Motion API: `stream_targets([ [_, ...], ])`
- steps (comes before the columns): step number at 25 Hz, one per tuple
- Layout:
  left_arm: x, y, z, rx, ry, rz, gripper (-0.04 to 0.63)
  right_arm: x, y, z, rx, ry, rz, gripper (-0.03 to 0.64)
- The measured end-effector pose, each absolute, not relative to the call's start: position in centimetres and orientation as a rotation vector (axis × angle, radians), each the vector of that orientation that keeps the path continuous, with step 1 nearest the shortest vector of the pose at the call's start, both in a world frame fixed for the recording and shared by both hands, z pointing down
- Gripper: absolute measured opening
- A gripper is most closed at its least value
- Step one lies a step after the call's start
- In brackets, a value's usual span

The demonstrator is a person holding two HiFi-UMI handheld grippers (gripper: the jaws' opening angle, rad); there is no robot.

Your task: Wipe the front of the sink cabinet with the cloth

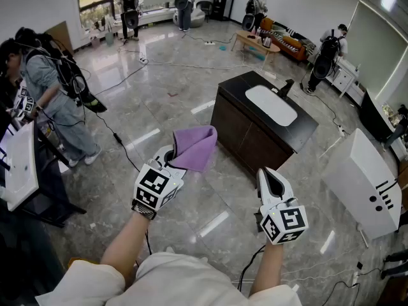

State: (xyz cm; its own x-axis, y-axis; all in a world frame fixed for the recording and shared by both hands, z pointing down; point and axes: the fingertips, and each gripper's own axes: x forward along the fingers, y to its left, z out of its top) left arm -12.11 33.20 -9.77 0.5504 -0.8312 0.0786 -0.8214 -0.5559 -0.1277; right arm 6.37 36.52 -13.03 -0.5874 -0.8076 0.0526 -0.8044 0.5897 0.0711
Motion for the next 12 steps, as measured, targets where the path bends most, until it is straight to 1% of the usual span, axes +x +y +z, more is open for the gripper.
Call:
stream_targets([
  [12,-9.0,32.7,-9.4,-2.694,1.459,-0.203,0.043,9.8,35.9,-13.2,1.363,-2.807,-0.052,0.008],
])
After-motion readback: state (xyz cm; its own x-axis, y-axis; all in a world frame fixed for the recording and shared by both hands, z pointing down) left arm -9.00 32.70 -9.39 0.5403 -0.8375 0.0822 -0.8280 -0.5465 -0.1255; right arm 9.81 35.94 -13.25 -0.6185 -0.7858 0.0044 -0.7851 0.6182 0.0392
